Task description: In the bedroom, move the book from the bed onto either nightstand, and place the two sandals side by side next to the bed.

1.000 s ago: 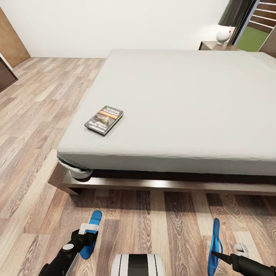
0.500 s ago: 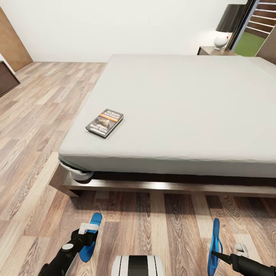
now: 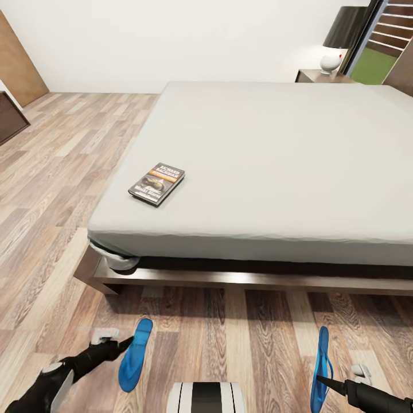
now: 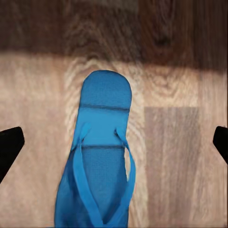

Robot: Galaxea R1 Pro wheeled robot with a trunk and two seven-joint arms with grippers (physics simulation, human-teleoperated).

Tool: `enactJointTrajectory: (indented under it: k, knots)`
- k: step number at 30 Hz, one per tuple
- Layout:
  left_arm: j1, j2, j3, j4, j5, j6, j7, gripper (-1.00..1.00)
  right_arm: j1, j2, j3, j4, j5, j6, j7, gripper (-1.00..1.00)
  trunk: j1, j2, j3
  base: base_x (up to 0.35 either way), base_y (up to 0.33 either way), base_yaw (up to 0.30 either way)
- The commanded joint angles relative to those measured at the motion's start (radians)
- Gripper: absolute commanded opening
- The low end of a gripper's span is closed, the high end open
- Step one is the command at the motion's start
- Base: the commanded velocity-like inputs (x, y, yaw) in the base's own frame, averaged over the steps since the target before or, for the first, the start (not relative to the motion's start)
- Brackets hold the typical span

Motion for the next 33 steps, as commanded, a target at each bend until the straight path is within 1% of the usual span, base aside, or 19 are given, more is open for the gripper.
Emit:
enactJointTrajectory:
  k: [1, 2, 3, 4, 6, 10, 16, 33]
  knots:
    - [0.000, 0.033, 0.005, 0.003, 0.037, 0.003, -0.055, 1.00, -0.001, 0.000, 0.008, 0.003, -0.010, 0.006, 0.005, -1.00, 0.000, 0.000, -0.001, 0.000, 0.000, 0.000]
    - [0.000, 0.105, 0.016, 0.017, 0.110, 0.002, -0.132, 1.00, -0.001, 0.000, 0.008, 0.003, -0.010, 0.006, 0.005, -1.00, 0.000, 0.000, -0.001, 0.000, 0.000, 0.000]
    - [0.001, 0.152, 0.030, 0.049, 0.159, 0.000, -0.175, 1.00, -0.001, 0.000, 0.008, 0.004, -0.010, 0.006, 0.005, -1.00, 0.000, 0.000, -0.001, 0.000, 0.000, 0.000]
    - [0.002, 0.165, 0.037, 0.069, 0.173, -0.001, -0.185, 1.00, -0.001, 0.000, 0.008, 0.003, -0.010, 0.006, 0.005, -1.00, 0.000, 0.000, -0.001, 0.000, 0.000, 0.000]
    - [0.004, 0.181, 0.055, 0.113, 0.189, -0.005, -0.197, 1.00, -0.001, 0.000, 0.008, 0.004, -0.010, 0.006, 0.005, -1.00, 0.000, 0.000, -0.001, 0.000, 0.000, 0.000]
    - [0.005, 0.187, 0.063, 0.136, 0.196, -0.006, -0.202, 1.00, -0.001, 0.000, 0.008, 0.004, -0.010, 0.006, 0.005, -1.00, 0.000, 0.000, -0.001, 0.000, 0.000, 0.000]
    - [0.006, 0.186, 0.065, 0.142, 0.196, -0.005, -0.203, 1.00, -0.001, 0.000, 0.008, 0.003, -0.010, 0.006, 0.003, -1.00, 0.000, 0.000, -0.001, 0.000, 0.025, 0.000]
    - [0.006, 0.180, 0.060, 0.142, 0.194, -0.005, -0.203, 1.00, -0.001, 0.000, 0.008, 0.003, -0.010, 0.006, 0.003, -1.00, 0.000, 0.000, -0.001, 0.000, 0.285, 0.000]
